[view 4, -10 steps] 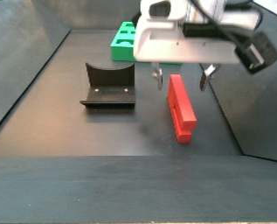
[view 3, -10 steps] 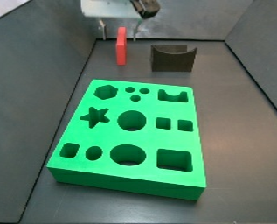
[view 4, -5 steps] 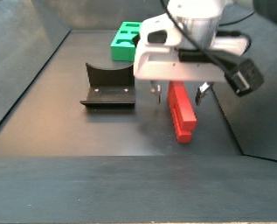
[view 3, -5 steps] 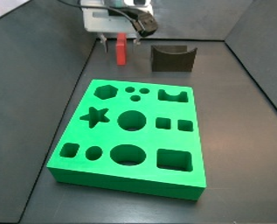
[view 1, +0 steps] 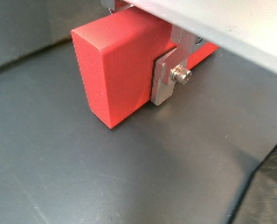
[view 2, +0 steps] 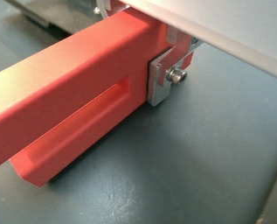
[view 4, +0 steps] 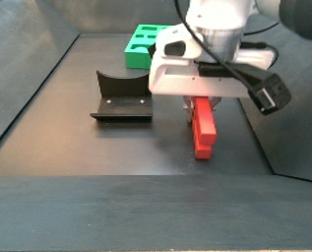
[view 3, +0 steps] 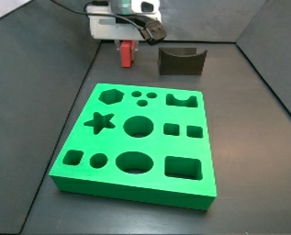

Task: Pick up the double-square object. Move up. Rotate the double-square object. Place the double-square object on the fixture. Regrasp the double-square object. Move to above the board. Insert the double-square object.
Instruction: Move up, then place the double-square object on the fixture.

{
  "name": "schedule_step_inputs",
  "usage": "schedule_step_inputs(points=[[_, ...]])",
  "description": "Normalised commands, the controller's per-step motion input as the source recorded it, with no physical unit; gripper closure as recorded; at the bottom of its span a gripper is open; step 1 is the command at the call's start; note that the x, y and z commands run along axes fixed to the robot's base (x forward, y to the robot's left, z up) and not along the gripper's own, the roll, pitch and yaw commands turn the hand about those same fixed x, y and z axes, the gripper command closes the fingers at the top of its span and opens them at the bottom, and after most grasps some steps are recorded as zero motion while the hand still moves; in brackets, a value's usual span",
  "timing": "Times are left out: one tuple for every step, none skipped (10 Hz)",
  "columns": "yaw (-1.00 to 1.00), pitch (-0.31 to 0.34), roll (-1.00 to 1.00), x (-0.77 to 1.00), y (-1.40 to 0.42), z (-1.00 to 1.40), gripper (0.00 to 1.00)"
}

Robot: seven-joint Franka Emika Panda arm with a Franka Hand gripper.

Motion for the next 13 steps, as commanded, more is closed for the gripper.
schedule_step_inputs(points=[[0.0,0.024,0.0,-0.03,0.0,0.76,1.0],[-0.01,0.036,0.0,-0.02,0.0,0.6,1.0],[-0.01,0.048,0.01,-0.02,0.01,0.41,1.0],[-0.01,0.048,0.01,-0.02,0.01,0.26,1.0],[0.0,0.0,0.0,0.0,0.0,1.0,1.0],[0.0,-0.009,0.01,0.01,0.0,1.0,1.0],[0.0,0.013,0.01,0.0,0.0,1.0,1.0],[-0.01,0.026,0.01,-0.01,0.0,1.0,1.0],[-0.01,0.026,0.02,-0.01,0.01,1.0,1.0],[-0.01,0.028,0.02,-0.02,0.01,1.0,1.0],[-0.02,0.03,0.03,-0.02,0.01,1.0,1.0],[-0.02,0.037,0.03,-0.03,0.01,1.0,1.0],[-0.02,0.039,0.04,-0.03,0.02,0.99,1.0]])
